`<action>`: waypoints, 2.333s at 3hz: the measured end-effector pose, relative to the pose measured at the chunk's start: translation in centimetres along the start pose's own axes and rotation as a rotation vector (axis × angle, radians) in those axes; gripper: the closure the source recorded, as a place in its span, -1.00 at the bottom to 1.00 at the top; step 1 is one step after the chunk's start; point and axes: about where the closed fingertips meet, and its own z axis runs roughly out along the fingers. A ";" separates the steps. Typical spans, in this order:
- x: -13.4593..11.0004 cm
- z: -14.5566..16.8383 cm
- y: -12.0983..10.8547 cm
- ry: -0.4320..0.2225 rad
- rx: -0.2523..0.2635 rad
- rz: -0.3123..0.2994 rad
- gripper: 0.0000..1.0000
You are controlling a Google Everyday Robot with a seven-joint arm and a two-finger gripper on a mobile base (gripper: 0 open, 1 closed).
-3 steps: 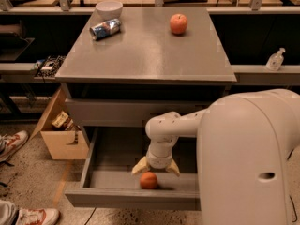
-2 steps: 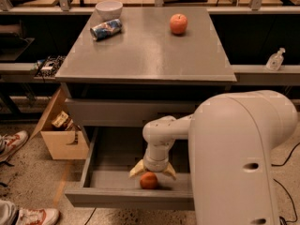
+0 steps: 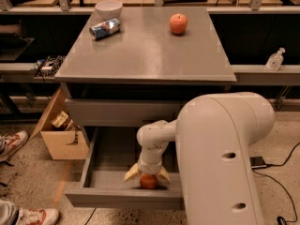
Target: Pick orange from middle drawer and place on counter
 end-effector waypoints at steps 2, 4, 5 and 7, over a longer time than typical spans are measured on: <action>-1.5 2.4 0.2 0.019 -0.008 0.036 -0.67; -1.6 2.1 -1.1 -0.003 -0.015 0.076 0.25; -0.6 0.0 -2.1 -0.031 -0.051 0.060 0.72; 0.4 -6.4 -3.5 -0.084 -0.254 -0.076 1.00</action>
Offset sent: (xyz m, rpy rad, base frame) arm 0.0208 0.0080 -0.0357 0.0072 0.0206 -0.0607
